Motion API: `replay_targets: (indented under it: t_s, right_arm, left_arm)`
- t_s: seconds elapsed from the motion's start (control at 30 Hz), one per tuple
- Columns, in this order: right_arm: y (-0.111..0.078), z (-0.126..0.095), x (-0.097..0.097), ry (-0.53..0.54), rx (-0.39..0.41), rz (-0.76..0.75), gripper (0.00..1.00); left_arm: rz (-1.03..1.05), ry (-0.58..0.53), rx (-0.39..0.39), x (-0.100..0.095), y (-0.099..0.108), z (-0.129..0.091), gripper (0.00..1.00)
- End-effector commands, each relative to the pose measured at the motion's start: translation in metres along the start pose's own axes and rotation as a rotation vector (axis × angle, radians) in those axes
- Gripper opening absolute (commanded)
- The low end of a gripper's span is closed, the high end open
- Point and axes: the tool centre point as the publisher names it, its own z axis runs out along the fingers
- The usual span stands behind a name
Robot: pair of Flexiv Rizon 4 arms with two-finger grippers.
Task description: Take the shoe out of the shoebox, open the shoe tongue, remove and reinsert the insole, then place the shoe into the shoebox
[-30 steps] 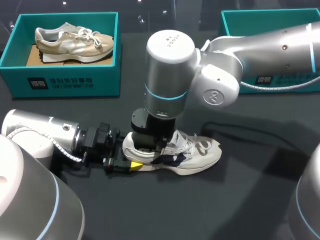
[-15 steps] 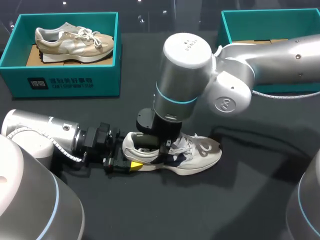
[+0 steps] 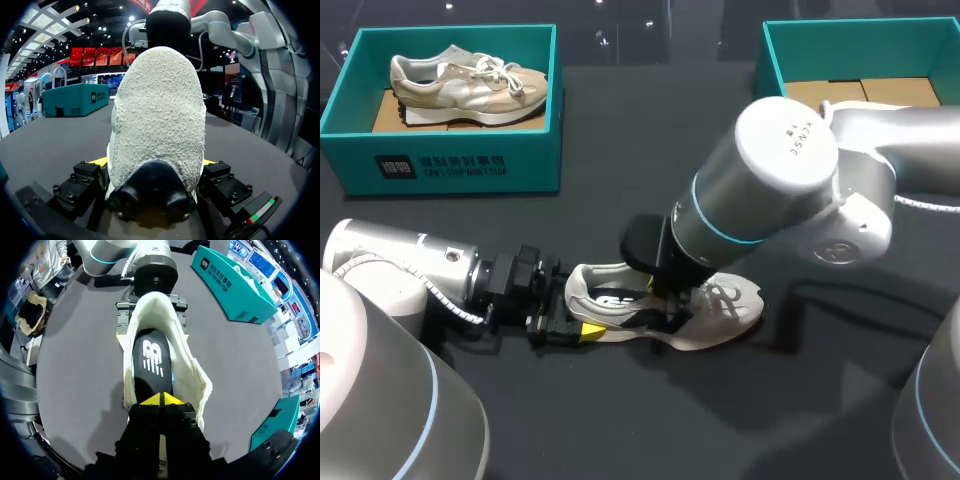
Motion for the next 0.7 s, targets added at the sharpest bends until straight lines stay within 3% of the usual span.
replay_targets:
  t_s: [0.03, 0.1, 0.23, 0.7]
  right_arm:
    - [-0.011, -0.008, 0.001, -0.021, -0.103, -0.008, 0.0]
    - [-0.011, -0.01, 0.0, -0.019, -0.088, -0.007, 0.0]
    - [0.001, -0.008, -0.005, 0.013, 0.035, -0.026, 0.0]
    - [0.024, 0.012, -0.006, -0.02, 0.209, -0.068, 0.0]
  left_arm:
    - [0.001, -0.002, -0.001, 0.0, 0.002, 0.0, 0.0]
    - [0.001, -0.002, -0.001, 0.0, 0.002, 0.0, 0.0]
    - [0.001, -0.002, -0.001, 0.0, 0.002, 0.0, 0.0]
    - [0.001, -0.002, -0.001, 0.0, 0.002, 0.0, 0.0]
